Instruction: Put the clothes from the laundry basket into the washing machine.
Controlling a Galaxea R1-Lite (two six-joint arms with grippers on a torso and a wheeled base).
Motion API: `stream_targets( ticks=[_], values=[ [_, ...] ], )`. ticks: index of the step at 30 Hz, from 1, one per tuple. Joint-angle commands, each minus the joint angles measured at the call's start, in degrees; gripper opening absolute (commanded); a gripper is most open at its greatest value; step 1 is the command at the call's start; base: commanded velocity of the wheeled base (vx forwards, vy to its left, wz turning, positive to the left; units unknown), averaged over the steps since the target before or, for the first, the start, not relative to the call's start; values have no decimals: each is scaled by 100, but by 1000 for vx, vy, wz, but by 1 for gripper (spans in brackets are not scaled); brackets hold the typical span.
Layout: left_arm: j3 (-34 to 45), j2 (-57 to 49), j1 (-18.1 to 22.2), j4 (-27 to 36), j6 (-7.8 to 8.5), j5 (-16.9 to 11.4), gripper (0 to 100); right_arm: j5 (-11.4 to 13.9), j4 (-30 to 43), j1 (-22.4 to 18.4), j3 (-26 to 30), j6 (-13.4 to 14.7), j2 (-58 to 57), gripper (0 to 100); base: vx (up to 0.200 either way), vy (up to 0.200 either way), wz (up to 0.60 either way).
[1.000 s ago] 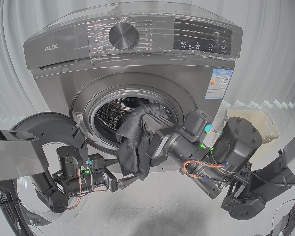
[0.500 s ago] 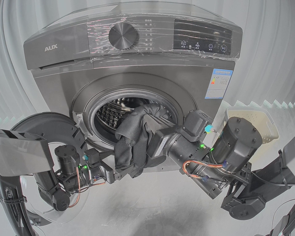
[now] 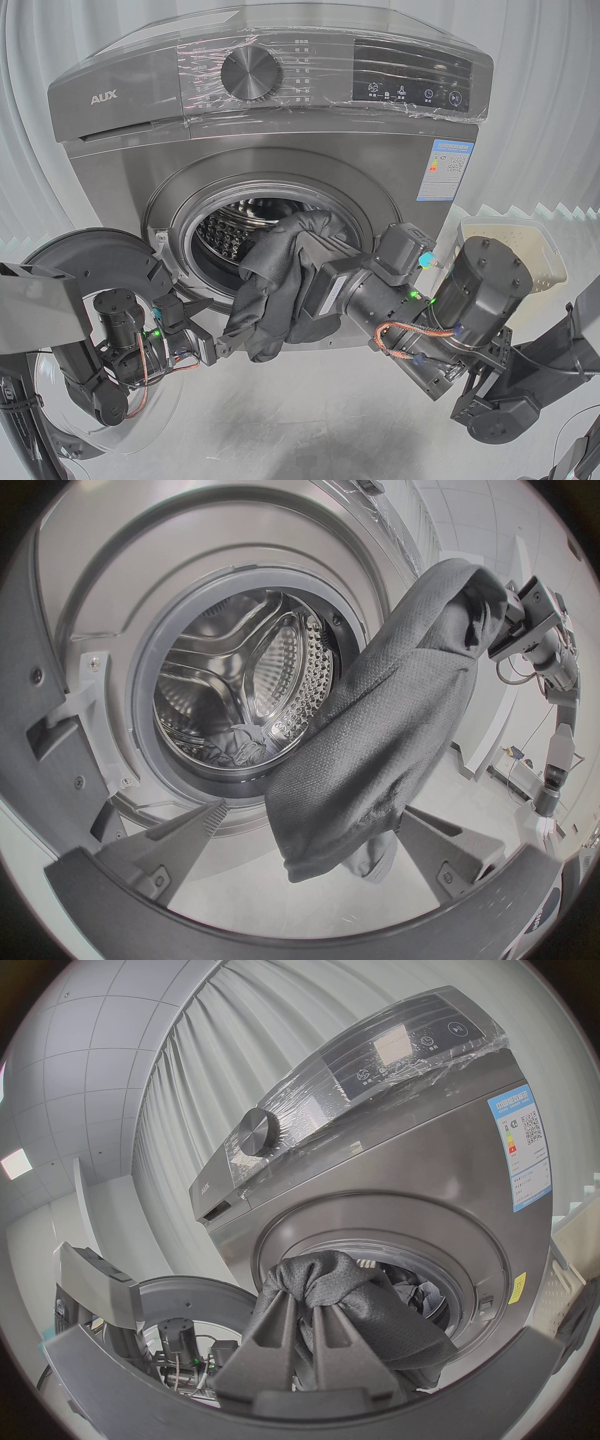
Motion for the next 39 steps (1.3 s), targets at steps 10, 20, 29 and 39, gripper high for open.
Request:
stream_targets(
  ticks=[10,20,29,39],
  values=[
    [183,-132,24,-1,19,-4,100,7,-2,-165,-35,-38,66,0,0,0,0],
    [-55,96,-169,-1,2,-12,100,7,-2,-104,-35,-38,66,0,0,0,0],
    [68,96,-433,-1,45,-12,100,-2,-2,-104,-61,-38,74,0,0,0,0],
    [-125,387,-600,-1,19,5,100,-2,-2,-104,-61,-38,74,0,0,0,0]
  ],
)
